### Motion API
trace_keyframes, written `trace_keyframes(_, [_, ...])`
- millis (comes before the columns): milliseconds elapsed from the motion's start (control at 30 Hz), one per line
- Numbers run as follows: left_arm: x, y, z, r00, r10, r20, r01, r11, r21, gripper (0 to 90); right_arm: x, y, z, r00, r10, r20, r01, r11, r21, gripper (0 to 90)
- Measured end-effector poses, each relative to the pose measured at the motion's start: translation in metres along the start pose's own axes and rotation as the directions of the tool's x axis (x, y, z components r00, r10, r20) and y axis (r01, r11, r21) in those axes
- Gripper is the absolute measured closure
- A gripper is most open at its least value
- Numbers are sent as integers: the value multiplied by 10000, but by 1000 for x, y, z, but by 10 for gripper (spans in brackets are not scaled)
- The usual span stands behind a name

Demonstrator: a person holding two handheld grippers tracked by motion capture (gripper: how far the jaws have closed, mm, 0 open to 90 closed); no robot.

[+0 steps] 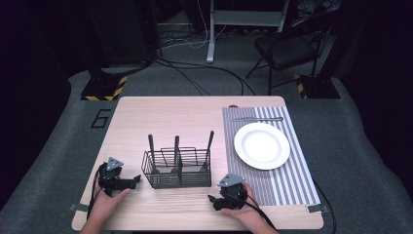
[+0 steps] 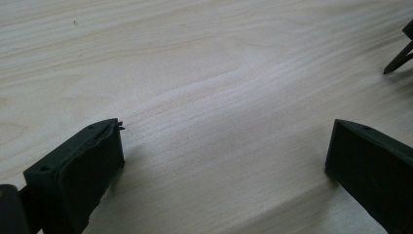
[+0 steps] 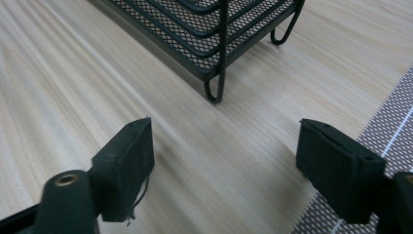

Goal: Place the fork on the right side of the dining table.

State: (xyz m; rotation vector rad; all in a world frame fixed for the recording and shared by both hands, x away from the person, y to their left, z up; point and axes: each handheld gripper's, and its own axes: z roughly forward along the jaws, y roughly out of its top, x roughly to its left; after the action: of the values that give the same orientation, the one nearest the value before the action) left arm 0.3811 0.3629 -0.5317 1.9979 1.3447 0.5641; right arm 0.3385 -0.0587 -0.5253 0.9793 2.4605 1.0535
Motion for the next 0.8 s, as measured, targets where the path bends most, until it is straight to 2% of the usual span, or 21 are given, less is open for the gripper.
trace_keyframes(167, [0, 0, 0, 10000, -3, 4, 3, 10000, -4, 2, 2, 1, -2, 10000, -95, -27, 95, 10000, 5, 254])
trace_keyframes(667, [0, 0, 0, 10000, -6, 7, 6, 10000, -1, 2, 2, 13, -23, 9974, 446, -572, -456, 9988, -160, 303])
trace_keyframes(800, [0, 0, 0, 10000, -2, 4, 2, 10000, -1, 2, 0, 16, -29, 9976, 409, -557, -426, 9986, -308, 303])
